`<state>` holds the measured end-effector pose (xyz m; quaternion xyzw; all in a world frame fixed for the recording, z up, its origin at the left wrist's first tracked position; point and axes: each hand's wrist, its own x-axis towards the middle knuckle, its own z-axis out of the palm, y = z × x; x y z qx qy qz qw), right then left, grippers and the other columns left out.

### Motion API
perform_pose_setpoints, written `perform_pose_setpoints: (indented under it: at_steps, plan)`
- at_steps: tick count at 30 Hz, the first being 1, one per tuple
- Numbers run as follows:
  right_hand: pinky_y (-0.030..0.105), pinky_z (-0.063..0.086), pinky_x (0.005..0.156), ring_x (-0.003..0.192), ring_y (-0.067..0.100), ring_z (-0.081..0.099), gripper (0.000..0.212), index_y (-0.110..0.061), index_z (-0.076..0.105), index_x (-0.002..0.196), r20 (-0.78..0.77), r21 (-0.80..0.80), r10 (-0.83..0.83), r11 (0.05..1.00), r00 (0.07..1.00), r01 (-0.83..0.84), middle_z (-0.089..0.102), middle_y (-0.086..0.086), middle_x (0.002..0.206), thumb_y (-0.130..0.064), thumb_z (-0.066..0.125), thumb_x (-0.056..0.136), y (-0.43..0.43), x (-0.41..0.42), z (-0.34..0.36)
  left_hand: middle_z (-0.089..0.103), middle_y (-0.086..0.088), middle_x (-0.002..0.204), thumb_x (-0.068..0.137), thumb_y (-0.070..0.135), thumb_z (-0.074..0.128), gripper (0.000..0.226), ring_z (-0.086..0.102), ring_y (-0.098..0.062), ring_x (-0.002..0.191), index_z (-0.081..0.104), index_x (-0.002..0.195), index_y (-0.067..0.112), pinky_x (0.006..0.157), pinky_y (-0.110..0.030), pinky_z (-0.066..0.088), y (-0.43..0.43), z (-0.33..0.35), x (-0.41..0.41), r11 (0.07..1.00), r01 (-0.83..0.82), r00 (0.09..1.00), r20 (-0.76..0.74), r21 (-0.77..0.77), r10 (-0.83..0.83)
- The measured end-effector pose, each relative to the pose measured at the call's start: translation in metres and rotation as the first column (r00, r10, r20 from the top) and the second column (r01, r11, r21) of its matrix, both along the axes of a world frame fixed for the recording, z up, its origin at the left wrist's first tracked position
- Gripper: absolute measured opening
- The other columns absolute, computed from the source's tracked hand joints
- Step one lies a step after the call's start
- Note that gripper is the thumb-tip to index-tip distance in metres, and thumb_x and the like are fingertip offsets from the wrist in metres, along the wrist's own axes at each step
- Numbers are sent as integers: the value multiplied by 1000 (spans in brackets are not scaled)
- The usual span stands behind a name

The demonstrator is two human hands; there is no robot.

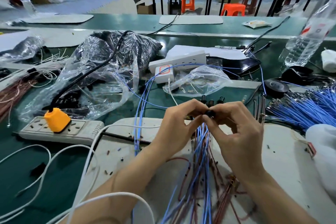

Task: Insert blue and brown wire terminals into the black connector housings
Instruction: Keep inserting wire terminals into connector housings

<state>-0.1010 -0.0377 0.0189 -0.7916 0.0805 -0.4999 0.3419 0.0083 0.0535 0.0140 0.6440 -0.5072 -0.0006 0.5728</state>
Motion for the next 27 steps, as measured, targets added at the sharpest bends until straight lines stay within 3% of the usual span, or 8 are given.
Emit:
perform_pose_setpoints:
  at_steps: [7,11,19,24,27]
  plan:
    - [26,54,66,70,9,60,14,-2,66,90,16,-6,5,1000,1000,-5,59,2,83,-11,71,80,1,-1,-2,69,-4,79,85,7,63,6,67,-13,75,64,89,2,74,-17,50,1,-4,-1,1000,12,996,-94,18,-11]
    - [24,53,64,67,9,59,16,-2,65,87,1,-4,-20,1000,1000,20,60,5,78,-14,72,79,0,0,-3,69,-2,78,84,5,65,4,65,-4,72,63,87,3,72,-14,49,0,-6,-2,1000,6,995,-96,31,-3]
    - [28,52,61,64,12,59,17,-1,63,84,-4,13,-13,1000,1000,13,60,7,75,-11,75,78,0,-1,-5,67,-1,78,85,7,65,3,63,-2,72,63,87,5,72,-17,51,0,-8,-2,999,13,992,-125,30,-9]
    - [26,52,60,65,11,58,17,-2,63,83,25,-7,-26,1000,999,26,59,5,74,-13,75,78,2,-1,-4,67,-7,77,86,6,64,3,64,-11,71,62,85,6,72,-23,53,0,-8,-3,998,30,987,-160,52,-21]
    - [25,51,60,65,10,57,17,-2,63,83,46,-19,-28,999,999,29,59,4,75,-14,73,80,3,-2,-4,65,-3,76,86,5,64,5,61,-6,70,61,83,7,72,-21,50,1,-6,-4,997,49,984,-172,63,-37]
